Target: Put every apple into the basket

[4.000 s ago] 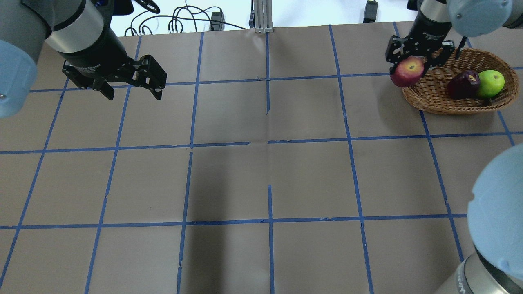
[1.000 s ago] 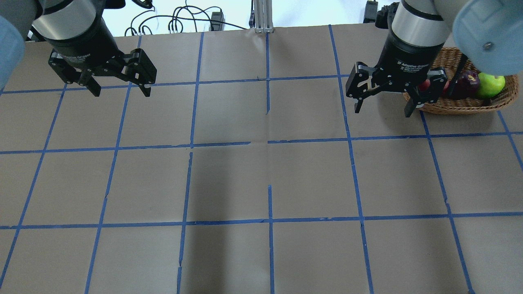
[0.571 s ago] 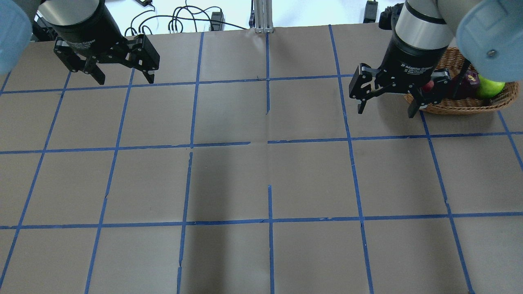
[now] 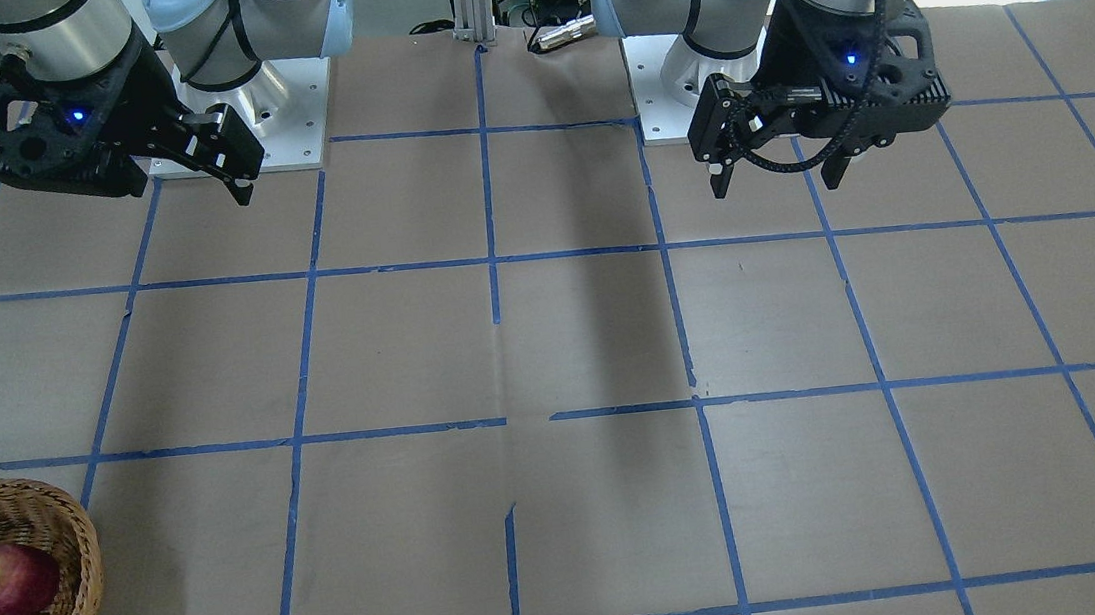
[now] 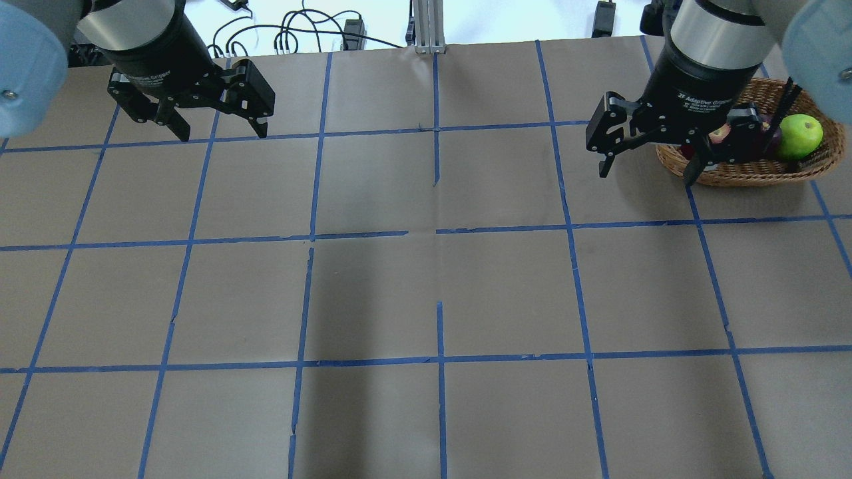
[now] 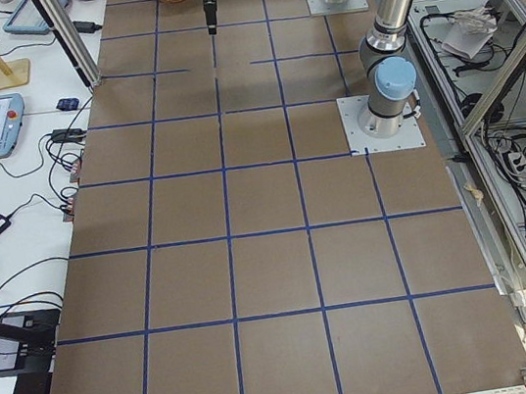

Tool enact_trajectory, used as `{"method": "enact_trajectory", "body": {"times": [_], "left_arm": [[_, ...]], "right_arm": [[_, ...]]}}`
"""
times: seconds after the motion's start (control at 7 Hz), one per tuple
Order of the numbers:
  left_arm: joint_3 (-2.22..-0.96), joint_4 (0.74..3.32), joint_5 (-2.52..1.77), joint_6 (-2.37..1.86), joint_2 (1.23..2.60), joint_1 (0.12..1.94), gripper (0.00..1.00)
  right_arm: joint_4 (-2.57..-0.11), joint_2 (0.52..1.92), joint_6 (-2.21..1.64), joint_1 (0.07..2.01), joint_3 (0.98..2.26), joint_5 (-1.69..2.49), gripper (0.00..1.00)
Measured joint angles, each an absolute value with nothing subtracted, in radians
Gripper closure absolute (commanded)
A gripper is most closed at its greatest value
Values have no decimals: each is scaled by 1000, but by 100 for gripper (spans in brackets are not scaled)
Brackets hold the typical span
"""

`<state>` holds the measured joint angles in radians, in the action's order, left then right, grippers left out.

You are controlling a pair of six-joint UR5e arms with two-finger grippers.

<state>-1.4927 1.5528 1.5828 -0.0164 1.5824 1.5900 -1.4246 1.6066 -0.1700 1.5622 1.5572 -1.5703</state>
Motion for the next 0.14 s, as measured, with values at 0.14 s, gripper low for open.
{"method": "enact_trajectory", "body": {"times": [0.14], "left_arm": [[-1493,1553,1582,-15,1580,1590,0]], "right_arm": [[-1423,1608,-163,1561,1557,-1572,0]]}}
